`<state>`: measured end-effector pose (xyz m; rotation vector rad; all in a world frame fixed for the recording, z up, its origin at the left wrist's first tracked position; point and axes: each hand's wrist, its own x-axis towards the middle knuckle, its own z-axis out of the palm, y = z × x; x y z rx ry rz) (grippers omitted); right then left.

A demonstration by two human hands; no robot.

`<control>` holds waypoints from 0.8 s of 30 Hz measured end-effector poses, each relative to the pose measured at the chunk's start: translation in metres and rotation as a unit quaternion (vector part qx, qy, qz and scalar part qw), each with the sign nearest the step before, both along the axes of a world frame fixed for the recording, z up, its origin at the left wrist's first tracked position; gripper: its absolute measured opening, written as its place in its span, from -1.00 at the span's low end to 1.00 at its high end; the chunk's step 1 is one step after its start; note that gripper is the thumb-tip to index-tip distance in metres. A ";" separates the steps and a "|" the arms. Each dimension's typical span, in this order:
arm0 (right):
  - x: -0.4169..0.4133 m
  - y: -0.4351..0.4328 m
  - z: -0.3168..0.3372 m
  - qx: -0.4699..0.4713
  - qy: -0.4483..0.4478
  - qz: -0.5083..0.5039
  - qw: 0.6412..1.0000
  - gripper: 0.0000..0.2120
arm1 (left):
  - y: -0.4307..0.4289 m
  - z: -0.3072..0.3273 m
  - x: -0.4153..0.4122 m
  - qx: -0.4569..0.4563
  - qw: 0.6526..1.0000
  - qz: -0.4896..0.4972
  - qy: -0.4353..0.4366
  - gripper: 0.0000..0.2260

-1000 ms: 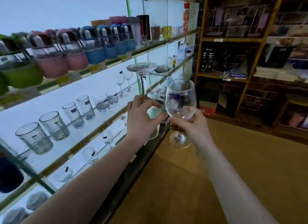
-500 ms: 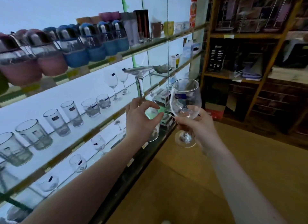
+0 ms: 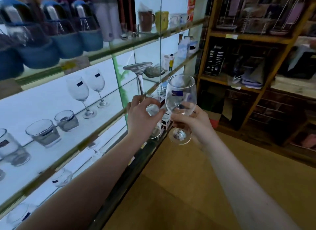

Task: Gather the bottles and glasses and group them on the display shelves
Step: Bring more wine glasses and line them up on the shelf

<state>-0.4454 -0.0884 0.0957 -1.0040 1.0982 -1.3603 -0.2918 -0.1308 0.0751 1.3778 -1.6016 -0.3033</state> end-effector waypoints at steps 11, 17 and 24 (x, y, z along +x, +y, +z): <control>-0.022 -0.122 -0.040 0.031 -0.030 0.030 0.999 -0.50 | -0.097 -0.025 -0.029 0.039 0.998 0.041 -0.023 -0.82; -0.068 -0.193 -0.049 0.023 -0.001 0.109 0.994 -0.48 | -0.149 -0.034 -0.068 0.047 0.993 0.106 -0.033 -0.80; -0.135 -0.282 -0.040 0.017 -0.006 0.203 0.979 -0.56 | -0.202 -0.027 -0.132 0.026 0.976 0.212 -0.038 -0.69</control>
